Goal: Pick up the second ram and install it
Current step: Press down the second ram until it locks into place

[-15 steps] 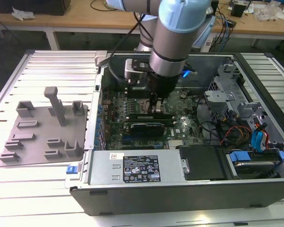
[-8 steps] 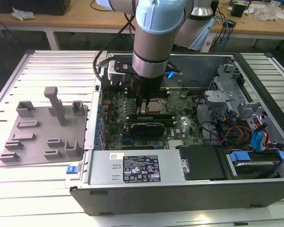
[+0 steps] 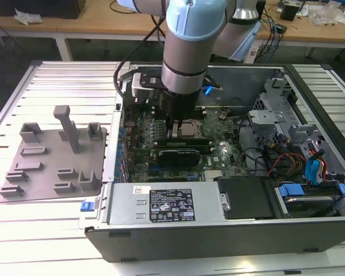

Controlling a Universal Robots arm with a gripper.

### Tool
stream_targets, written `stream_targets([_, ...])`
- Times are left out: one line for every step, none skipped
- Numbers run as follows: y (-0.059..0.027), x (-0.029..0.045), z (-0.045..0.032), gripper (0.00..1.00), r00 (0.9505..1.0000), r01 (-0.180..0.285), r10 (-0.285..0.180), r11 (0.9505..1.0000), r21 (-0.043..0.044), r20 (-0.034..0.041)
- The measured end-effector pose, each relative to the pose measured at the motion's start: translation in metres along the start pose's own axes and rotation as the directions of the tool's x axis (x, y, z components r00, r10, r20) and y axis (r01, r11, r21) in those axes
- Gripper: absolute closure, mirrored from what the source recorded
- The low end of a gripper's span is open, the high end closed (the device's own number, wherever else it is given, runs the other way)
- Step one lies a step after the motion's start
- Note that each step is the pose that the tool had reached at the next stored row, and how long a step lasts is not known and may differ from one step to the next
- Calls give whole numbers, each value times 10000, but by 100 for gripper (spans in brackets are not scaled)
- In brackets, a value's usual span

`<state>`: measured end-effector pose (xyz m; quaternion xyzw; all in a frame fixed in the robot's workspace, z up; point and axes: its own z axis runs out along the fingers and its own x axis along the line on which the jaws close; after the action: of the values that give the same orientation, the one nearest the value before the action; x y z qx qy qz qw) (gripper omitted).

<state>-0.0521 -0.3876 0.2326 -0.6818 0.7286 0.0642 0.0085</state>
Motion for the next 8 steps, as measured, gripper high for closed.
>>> stream_targets([-94, -7, -7, 92, 10000, -10, 10, 10000, -91, 9])
stream_targets([-157, -11, -12, 92, 10000, -14, 14, 9999, -146, 11])
stream_targets([-203, -14, -16, 92, 10000, -19, 19, 9998, -181, 8])
stream_targets([-255, -19, -31, 92, 10000, -20, 20, 9998, -199, 8])
stream_targets([-249, -29, -121, 92, 10000, -22, 22, 9998, -200, 7])
stream_targets([-243, -36, -195, 92, 10000, -22, 22, 9998, -200, 8])
stream_targets([-236, -45, -283, 92, 10000, -21, 21, 9998, -200, 7])
stream_targets([-232, -50, -333, 92, 10000, -21, 21, 9998, -200, 9])
